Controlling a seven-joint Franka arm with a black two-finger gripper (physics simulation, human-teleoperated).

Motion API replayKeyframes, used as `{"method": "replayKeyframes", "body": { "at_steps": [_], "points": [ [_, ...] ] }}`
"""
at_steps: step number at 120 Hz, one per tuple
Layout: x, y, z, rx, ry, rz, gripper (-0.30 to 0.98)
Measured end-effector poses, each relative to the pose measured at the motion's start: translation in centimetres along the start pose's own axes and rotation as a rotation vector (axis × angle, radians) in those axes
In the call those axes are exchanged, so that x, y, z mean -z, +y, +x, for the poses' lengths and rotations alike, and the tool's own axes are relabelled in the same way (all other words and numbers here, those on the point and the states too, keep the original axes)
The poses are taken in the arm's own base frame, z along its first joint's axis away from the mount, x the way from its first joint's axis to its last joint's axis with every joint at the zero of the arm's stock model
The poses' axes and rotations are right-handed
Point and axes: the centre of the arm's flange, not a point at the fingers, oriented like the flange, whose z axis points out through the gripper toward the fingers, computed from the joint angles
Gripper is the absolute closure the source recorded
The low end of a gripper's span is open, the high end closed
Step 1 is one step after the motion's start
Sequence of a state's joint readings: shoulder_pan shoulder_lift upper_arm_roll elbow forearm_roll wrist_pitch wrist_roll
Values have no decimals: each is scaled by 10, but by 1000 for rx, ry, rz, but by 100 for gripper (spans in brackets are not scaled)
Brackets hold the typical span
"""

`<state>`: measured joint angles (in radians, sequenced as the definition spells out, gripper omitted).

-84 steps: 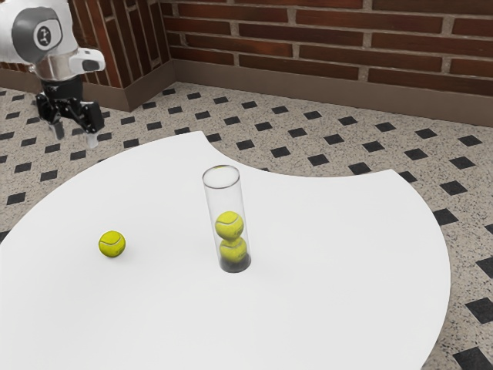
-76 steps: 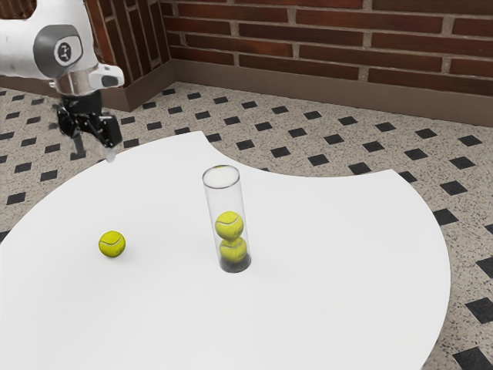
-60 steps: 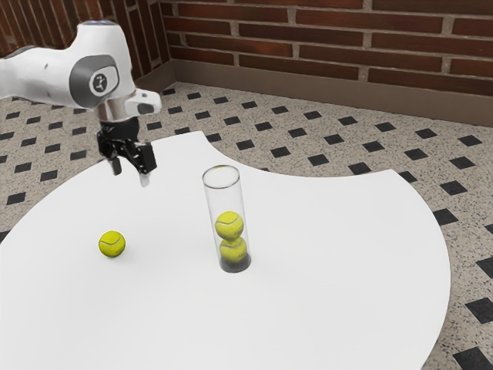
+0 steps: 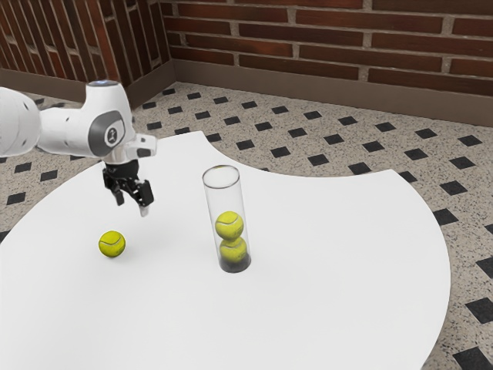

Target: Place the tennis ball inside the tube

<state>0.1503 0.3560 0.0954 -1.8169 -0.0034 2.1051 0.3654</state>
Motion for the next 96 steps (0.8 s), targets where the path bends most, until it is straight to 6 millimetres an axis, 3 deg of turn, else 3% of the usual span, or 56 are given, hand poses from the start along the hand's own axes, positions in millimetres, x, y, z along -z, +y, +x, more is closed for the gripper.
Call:
{"method": "replayKeyframes", "body": {
  "at_steps": [24,46,76,96],
  "points": [
    [7,-40,-26,54,7,34,0],
    [-12,-27,-75,61,-16,36,0],
    [-15,-25,-65,28,40,101,0],
    [-27,-24,-58,14,45,122,0]
  ]
}}
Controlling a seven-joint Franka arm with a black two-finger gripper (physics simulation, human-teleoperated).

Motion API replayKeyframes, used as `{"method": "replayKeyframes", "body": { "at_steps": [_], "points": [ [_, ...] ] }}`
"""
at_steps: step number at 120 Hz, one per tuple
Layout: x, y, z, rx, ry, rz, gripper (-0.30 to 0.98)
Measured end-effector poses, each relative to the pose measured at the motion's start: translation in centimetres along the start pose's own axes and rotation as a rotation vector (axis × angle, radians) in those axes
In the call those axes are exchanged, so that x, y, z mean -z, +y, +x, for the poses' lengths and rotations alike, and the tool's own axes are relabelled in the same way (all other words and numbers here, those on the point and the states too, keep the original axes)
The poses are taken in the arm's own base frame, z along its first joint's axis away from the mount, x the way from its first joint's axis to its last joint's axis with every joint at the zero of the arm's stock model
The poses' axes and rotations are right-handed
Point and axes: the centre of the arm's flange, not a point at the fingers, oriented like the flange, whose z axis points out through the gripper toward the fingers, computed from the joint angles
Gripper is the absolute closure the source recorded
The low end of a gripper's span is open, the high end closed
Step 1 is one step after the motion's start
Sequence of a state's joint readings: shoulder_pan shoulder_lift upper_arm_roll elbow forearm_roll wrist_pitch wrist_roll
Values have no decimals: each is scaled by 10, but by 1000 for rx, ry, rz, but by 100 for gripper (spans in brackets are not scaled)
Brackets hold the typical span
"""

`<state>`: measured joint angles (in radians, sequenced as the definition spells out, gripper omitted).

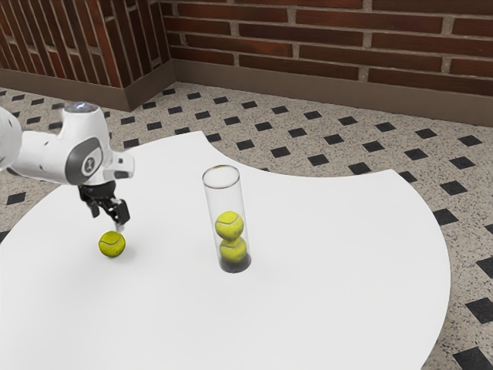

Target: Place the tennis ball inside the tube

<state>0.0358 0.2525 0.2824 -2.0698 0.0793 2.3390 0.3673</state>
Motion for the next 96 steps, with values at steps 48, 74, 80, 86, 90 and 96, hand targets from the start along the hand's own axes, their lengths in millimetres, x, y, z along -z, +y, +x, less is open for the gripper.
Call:
{"method": "replayKeyframes", "body": {
  "at_steps": [48,74,80,86,90,96],
  "points": [
    [-31,19,15,-25,-4,4,0],
    [-12,25,8,-9,-16,-9,0],
    [-9,28,2,-5,-26,-16,0],
    [-9,29,-7,4,-39,-23,0],
    [-10,29,-12,10,-46,-26,0],
    [-11,29,-17,17,-51,-28,0]
  ]
}}
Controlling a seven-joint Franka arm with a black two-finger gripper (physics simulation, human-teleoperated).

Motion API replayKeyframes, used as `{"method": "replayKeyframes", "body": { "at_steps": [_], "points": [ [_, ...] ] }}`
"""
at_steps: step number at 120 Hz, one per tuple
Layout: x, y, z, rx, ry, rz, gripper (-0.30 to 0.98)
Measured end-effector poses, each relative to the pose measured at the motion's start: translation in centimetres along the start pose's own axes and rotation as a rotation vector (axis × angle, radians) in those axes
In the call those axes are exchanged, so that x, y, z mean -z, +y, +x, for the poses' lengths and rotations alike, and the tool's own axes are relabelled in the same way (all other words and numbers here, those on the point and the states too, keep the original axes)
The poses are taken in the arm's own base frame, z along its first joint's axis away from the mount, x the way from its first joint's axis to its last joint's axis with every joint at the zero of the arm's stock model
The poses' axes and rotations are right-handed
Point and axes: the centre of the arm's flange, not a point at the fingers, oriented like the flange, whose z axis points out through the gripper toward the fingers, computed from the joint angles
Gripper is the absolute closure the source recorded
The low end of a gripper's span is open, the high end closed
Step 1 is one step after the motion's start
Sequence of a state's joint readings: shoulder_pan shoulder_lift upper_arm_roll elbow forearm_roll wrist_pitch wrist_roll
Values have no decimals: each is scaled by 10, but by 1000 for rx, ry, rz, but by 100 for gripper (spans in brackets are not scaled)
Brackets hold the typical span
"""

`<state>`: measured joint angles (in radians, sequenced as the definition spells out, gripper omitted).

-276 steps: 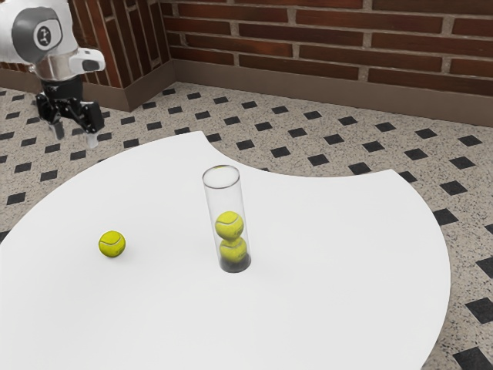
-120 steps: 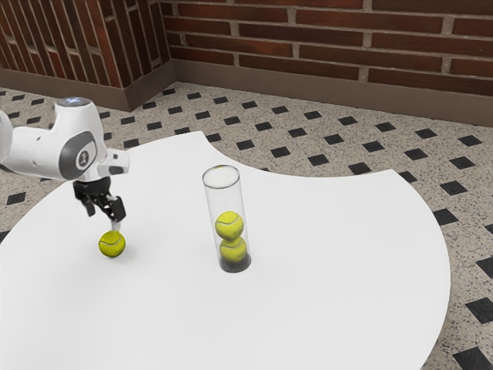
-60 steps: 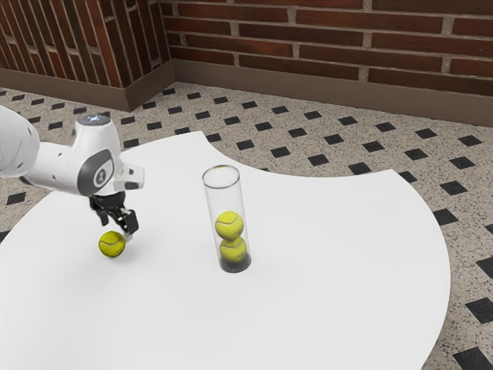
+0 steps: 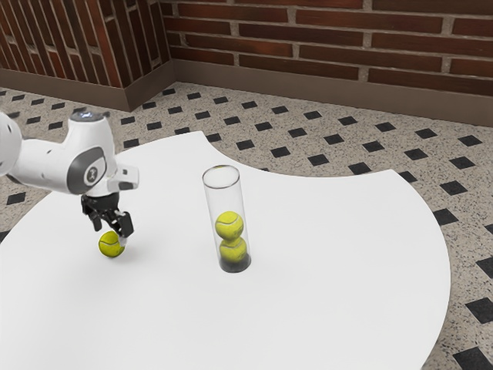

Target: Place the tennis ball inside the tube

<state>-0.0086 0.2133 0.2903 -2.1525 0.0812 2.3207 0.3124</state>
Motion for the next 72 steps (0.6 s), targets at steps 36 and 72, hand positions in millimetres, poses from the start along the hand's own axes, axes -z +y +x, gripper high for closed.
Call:
{"method": "replayKeyframes", "body": {
  "at_steps": [36,72],
  "points": [
    [2,-2,8,5,32,30,0],
    [-12,2,15,-1,37,47,0]
  ]
}}
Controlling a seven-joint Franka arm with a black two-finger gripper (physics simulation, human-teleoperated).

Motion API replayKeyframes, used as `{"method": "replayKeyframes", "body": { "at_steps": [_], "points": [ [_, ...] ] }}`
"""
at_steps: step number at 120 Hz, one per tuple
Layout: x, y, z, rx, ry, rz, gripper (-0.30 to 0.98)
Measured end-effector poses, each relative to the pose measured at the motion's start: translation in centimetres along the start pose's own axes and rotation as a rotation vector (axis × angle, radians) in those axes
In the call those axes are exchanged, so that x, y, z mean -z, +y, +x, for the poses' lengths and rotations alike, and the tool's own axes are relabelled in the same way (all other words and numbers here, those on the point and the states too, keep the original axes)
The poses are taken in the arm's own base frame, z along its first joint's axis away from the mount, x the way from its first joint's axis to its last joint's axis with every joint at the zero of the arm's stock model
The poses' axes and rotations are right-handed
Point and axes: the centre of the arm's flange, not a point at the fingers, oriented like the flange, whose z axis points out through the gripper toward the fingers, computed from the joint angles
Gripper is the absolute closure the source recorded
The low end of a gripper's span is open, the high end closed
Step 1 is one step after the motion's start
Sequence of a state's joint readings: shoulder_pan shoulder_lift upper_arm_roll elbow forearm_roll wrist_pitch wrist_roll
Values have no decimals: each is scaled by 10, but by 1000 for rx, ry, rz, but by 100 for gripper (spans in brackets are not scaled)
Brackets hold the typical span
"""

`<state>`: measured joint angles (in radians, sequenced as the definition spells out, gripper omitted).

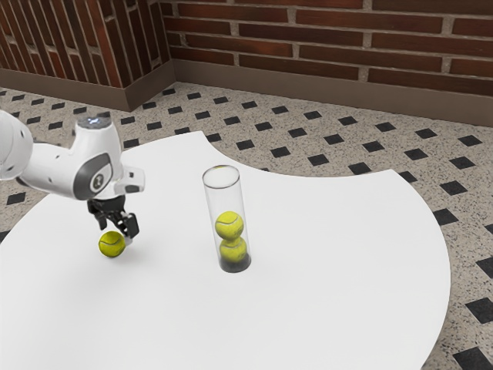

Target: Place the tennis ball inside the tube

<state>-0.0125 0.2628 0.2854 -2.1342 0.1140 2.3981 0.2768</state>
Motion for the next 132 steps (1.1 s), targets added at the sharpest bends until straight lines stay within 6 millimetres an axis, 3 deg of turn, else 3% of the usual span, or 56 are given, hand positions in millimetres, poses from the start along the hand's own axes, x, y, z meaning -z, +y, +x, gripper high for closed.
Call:
{"method": "replayKeyframes", "body": {
  "at_steps": [34,94,124,132],
  "points": [
    [-16,2,2,19,0,-8,-1],
    [-44,-22,-14,158,-12,-104,0],
    [-46,-21,-15,164,-4,-125,0],
    [-46,-22,-15,162,-3,-126,7]
  ]
}}
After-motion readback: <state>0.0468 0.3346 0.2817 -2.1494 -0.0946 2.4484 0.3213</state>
